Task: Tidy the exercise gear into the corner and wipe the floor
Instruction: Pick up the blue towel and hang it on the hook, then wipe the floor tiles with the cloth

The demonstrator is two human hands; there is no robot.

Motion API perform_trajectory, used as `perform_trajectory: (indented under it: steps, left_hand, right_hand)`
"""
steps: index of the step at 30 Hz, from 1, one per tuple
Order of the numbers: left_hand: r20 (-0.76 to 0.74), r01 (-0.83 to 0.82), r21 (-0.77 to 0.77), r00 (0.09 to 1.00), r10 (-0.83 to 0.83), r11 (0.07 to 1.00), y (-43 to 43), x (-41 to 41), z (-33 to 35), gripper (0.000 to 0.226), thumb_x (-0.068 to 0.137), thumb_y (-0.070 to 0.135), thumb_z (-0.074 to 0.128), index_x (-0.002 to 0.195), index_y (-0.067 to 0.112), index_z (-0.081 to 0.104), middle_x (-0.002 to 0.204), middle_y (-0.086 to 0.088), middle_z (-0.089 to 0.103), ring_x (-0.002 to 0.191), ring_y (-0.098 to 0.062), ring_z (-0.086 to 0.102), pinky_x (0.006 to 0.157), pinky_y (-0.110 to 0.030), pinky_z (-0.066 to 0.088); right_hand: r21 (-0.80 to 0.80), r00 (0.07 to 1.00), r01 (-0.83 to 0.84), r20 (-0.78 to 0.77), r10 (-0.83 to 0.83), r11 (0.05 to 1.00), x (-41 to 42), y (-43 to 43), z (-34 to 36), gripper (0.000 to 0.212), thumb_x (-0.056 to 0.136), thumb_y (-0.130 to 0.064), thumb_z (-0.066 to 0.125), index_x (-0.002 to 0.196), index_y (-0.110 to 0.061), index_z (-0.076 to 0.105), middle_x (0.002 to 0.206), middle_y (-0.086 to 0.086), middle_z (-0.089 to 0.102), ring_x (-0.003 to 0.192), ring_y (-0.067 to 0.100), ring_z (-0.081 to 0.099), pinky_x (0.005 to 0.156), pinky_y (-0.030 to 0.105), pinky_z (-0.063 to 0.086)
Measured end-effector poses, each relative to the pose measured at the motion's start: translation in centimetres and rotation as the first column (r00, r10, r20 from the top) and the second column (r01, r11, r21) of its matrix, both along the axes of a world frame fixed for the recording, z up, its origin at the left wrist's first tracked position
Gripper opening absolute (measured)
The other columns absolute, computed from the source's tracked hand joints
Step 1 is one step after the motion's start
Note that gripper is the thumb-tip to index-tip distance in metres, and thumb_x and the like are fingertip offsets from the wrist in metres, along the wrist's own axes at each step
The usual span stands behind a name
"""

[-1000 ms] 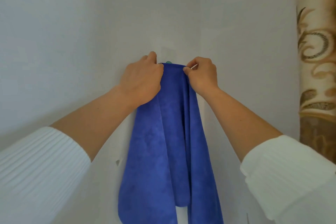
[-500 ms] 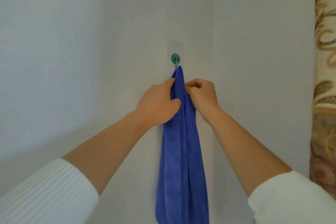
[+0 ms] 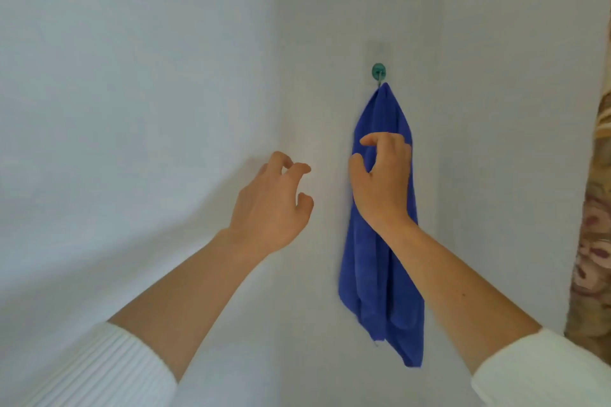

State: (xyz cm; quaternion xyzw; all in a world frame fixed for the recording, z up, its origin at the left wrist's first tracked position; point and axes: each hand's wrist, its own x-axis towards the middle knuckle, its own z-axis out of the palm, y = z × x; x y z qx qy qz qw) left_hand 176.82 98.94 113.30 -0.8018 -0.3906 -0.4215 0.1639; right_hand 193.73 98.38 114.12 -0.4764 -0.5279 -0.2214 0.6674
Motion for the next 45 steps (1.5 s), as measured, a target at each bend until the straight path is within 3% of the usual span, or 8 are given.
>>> perform_trajectory:
  steps: [7,12,17,24,29,34,39,45]
  left_hand:
    - [-0.071,-0.285,-0.144,0.958,0.277,0.948,-5.4,-15.1,-7.0,0.044,0.091,0.026,0.048,0.136,0.025,0.046,0.137,0.003,0.035,0.123,-0.017,0.04,0.08,-0.035,0.05]
    - [-0.087,-0.496,-0.242,0.867,0.491,0.834,-13.5,-30.1,-12.3,0.046,0.092,0.025,0.046,0.137,0.023,0.044,0.146,0.001,0.031,0.129,-0.018,0.036,0.084,-0.034,0.048]
    - [-0.139,-0.692,-0.347,0.705,0.695,0.633,-23.8,-44.5,-17.6,0.048,0.092,0.024,0.045,0.14,0.021,0.04,0.15,-0.001,0.028,0.133,-0.02,0.033,0.088,-0.034,0.046]
    - [-0.204,-0.855,-0.403,0.433,0.878,0.327,-37.3,-62.5,-21.2,0.051,0.092,0.024,0.045,0.142,0.02,0.036,0.153,-0.003,0.026,0.136,-0.02,0.029,0.097,-0.034,0.042]
    - [-0.192,-0.897,-0.426,0.218,0.957,0.119,-45.6,-74.5,-22.1,0.053,0.091,0.023,0.045,0.143,0.02,0.034,0.153,-0.004,0.025,0.137,-0.021,0.028,0.098,-0.036,0.041]
    - [-0.223,-0.88,-0.471,0.06,0.973,-0.054,-51.6,-87.4,-23.1,0.054,0.092,0.024,0.043,0.144,0.019,0.03,0.154,-0.004,0.022,0.139,-0.022,0.023,0.106,-0.037,0.034]
    - [-0.237,-0.828,-0.529,-0.067,0.969,-0.186,-55.5,-100.8,-22.5,0.054,0.092,0.027,0.042,0.144,0.019,0.029,0.151,-0.004,0.025,0.136,-0.023,0.027,0.105,-0.038,0.034]
    - [-0.22,-0.782,-0.561,-0.176,0.96,-0.272,-61.7,-113.7,-23.3,0.056,0.092,0.029,0.042,0.145,0.019,0.028,0.151,-0.004,0.025,0.137,-0.023,0.025,0.105,-0.039,0.034]
  right_hand:
    - [-0.177,0.967,-0.233,0.061,0.246,0.956,-14.6,-3.8,-7.1,0.019,0.087,-0.013,0.054,0.106,-0.012,0.055,0.111,-0.003,0.049,0.096,0.004,0.035,0.088,0.039,0.043]
    - [-0.386,0.882,-0.39,0.105,0.46,0.836,-29.6,-9.4,-12.9,0.029,0.09,-0.02,0.054,0.117,-0.012,0.052,0.121,-0.001,0.049,0.109,0.017,0.042,0.09,0.035,0.038]
    - [-0.564,0.742,-0.471,0.161,0.65,0.678,-44.6,-14.9,-18.1,0.04,0.09,-0.027,0.055,0.127,-0.013,0.048,0.129,0.0,0.044,0.114,0.021,0.042,0.089,0.033,0.033]
    - [-0.714,0.458,-0.529,0.214,0.863,0.458,-66.2,-22.5,-22.2,0.05,0.091,-0.035,0.053,0.136,-0.016,0.04,0.135,0.0,0.038,0.123,0.02,0.034,0.094,0.034,0.03]
    - [-0.757,0.239,-0.569,0.223,0.945,0.322,-81.6,-28.3,-23.7,0.051,0.091,-0.035,0.052,0.137,-0.017,0.037,0.137,-0.001,0.035,0.125,0.02,0.032,0.096,0.035,0.029]
    - [-0.783,0.05,-0.581,0.238,0.97,0.222,-97.0,-33.3,-24.7,0.055,0.09,-0.036,0.052,0.14,-0.019,0.034,0.141,-0.002,0.032,0.128,0.019,0.028,0.1,0.036,0.027]
    - [-0.825,-0.083,-0.529,0.281,0.956,0.197,-112.4,-37.1,-24.5,0.057,0.091,-0.037,0.049,0.142,-0.02,0.031,0.145,-0.001,0.029,0.133,0.02,0.025,0.104,0.037,0.025]
    - [-0.864,-0.22,-0.468,0.318,0.922,0.186,-128.1,-43.3,-24.8,0.056,0.091,-0.037,0.048,0.141,-0.018,0.032,0.144,0.001,0.031,0.132,0.022,0.027,0.103,0.039,0.027]
